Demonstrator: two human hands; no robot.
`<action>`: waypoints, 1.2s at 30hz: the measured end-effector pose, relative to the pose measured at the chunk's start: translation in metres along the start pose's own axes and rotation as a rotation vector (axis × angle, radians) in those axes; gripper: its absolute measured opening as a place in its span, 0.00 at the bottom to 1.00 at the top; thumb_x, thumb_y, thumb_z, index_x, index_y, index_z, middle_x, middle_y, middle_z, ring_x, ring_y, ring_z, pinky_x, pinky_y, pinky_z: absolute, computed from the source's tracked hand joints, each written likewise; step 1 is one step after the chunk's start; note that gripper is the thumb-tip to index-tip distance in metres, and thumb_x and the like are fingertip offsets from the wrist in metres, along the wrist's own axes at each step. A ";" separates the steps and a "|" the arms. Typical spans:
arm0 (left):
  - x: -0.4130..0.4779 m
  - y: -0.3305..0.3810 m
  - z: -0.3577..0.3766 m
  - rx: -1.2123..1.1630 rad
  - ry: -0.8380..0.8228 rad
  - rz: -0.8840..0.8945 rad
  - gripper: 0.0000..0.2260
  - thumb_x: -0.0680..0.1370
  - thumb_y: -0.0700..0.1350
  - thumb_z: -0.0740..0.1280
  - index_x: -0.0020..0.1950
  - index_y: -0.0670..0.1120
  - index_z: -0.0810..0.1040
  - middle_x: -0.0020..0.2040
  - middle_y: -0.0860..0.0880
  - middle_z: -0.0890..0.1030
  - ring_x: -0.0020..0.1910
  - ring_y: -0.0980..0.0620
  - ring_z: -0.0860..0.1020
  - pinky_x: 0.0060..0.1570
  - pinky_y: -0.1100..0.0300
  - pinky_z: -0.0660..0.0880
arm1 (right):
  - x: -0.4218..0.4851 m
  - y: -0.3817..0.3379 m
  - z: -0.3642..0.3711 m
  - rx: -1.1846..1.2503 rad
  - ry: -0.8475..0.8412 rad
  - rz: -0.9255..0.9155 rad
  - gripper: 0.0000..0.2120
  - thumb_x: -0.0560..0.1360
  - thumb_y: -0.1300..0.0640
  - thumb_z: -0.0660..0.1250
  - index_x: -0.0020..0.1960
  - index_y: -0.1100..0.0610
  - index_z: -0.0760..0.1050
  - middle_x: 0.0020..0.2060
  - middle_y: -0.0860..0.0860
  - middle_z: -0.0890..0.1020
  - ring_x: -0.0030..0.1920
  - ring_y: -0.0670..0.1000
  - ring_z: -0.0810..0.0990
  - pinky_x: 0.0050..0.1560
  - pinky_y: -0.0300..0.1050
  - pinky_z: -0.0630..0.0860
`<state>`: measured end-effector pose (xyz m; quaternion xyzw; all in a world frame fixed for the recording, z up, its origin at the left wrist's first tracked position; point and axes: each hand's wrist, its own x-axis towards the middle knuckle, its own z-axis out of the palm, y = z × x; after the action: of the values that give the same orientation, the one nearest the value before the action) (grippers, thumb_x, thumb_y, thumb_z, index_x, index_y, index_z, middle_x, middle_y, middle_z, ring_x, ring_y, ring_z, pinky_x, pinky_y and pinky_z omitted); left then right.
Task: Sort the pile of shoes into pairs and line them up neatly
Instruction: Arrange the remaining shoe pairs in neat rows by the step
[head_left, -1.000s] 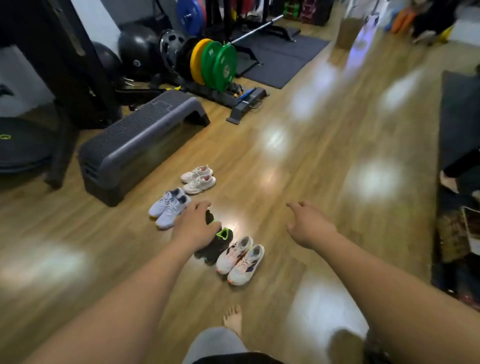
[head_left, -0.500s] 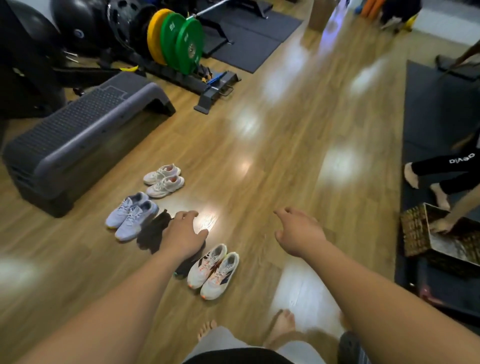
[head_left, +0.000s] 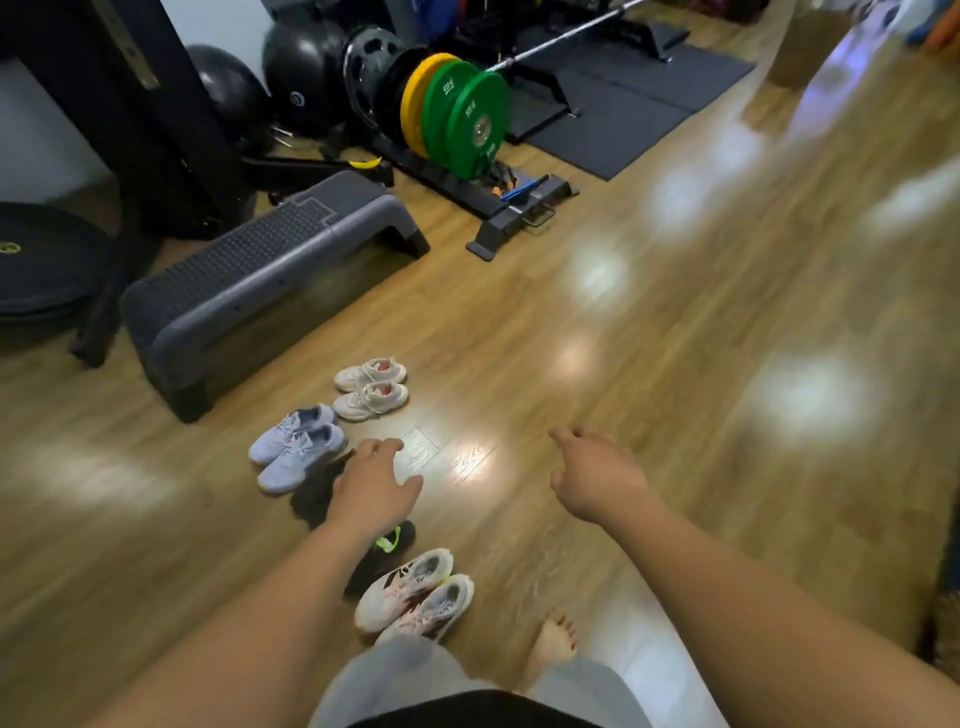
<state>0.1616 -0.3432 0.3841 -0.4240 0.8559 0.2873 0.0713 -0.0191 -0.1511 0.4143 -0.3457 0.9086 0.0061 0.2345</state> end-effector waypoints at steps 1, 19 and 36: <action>-0.001 0.016 0.005 0.000 0.009 -0.002 0.24 0.76 0.54 0.66 0.71 0.50 0.68 0.71 0.48 0.67 0.67 0.46 0.69 0.66 0.48 0.68 | 0.007 0.011 -0.007 -0.016 0.000 -0.020 0.26 0.79 0.50 0.60 0.76 0.48 0.59 0.73 0.53 0.65 0.72 0.57 0.66 0.63 0.52 0.71; 0.134 0.187 0.036 0.132 -0.083 0.228 0.22 0.77 0.53 0.66 0.69 0.48 0.70 0.72 0.49 0.64 0.63 0.46 0.73 0.62 0.52 0.70 | 0.085 0.151 -0.078 0.101 0.094 0.205 0.26 0.76 0.54 0.62 0.73 0.48 0.62 0.66 0.53 0.70 0.67 0.56 0.69 0.57 0.51 0.74; 0.365 0.142 -0.039 -0.109 -0.045 -0.001 0.21 0.77 0.51 0.65 0.69 0.48 0.70 0.72 0.48 0.63 0.63 0.44 0.72 0.62 0.51 0.70 | 0.342 0.034 -0.207 -0.155 0.043 -0.002 0.27 0.78 0.50 0.61 0.75 0.49 0.59 0.70 0.53 0.67 0.69 0.57 0.66 0.62 0.51 0.73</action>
<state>-0.1720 -0.5469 0.3436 -0.4211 0.8370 0.3429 0.0672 -0.3501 -0.3753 0.4459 -0.3636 0.9099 0.0686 0.1877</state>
